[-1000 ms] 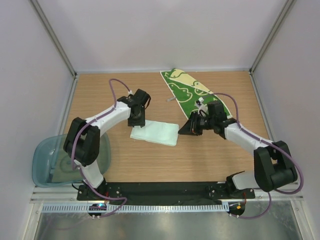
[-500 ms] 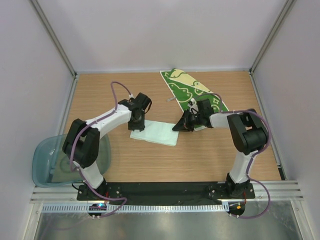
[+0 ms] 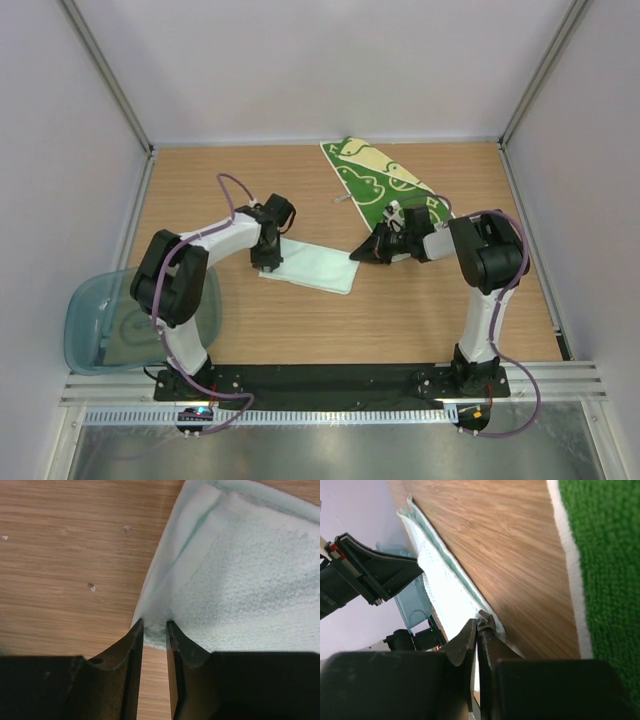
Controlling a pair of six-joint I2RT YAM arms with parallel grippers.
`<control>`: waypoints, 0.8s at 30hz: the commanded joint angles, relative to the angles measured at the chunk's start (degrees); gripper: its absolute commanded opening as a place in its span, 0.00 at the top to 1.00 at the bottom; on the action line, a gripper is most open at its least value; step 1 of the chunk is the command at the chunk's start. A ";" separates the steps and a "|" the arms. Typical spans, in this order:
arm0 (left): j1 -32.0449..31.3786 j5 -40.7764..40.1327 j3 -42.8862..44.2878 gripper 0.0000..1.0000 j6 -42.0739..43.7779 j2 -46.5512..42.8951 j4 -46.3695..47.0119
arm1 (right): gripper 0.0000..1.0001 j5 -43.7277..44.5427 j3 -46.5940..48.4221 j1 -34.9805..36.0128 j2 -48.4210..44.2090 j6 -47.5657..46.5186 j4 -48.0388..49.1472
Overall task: Roll the towels
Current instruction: Fold the towel
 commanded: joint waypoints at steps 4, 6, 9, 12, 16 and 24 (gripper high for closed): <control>1.29 -1.09 0.33 0.76 0.33 4.64 3.93 | 0.91 2.87 -7.41 -0.95 -3.45 -1.50 0.76; 1.29 -1.18 1.48 0.76 0.77 5.69 3.93 | 0.92 3.92 -9.44 -0.95 -5.05 -1.59 0.32; 1.29 -1.01 4.11 0.76 2.00 7.10 3.93 | 0.92 4.63 -13.04 -0.95 -8.74 -2.38 -0.99; 1.29 -1.35 6.14 0.77 2.80 7.54 3.32 | 0.92 4.80 -15.68 -0.86 -12.34 -2.56 -2.57; 0.67 -3.72 9.30 0.75 3.85 6.14 0.42 | 0.90 5.77 -14.56 -0.60 -18.92 -2.99 -7.40; -7.84 -18.13 17.48 0.38 7.98 -3.86 -9.42 | 0.49 17.26 -1.73 -0.07 -37.56 -11.77 -35.78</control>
